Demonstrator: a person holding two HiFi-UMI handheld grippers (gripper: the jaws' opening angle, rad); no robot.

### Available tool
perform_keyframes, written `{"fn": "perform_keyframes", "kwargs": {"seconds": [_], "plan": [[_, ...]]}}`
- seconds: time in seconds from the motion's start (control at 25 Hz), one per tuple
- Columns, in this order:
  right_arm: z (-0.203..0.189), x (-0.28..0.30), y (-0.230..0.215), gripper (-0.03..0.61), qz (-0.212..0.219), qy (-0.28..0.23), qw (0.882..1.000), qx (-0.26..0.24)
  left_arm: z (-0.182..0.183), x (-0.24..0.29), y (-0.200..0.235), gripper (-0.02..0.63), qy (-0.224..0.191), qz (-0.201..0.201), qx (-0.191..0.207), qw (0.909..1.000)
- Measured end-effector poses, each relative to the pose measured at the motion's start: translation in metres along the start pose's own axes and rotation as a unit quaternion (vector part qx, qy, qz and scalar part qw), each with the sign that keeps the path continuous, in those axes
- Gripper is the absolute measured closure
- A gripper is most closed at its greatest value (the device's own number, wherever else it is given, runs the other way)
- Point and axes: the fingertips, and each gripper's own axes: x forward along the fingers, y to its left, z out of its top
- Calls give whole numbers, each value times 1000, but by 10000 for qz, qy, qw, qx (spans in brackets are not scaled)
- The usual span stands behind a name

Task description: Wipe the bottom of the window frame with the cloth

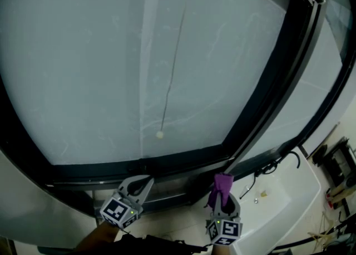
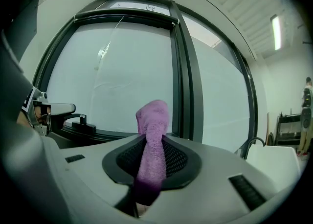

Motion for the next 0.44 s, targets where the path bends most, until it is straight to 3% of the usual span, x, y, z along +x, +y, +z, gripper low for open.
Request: {"fn": "perform_keyframes", "kwargs": {"seconds": [0.16, 0.44], "plan": [[-3, 3, 1, 496, 16, 80, 10000, 39, -3, -1, 3, 609, 34, 13, 224, 9997], [-11, 8, 2, 495, 143, 143, 9997, 96, -4, 0, -3, 609, 197, -36, 122, 9997]]}}
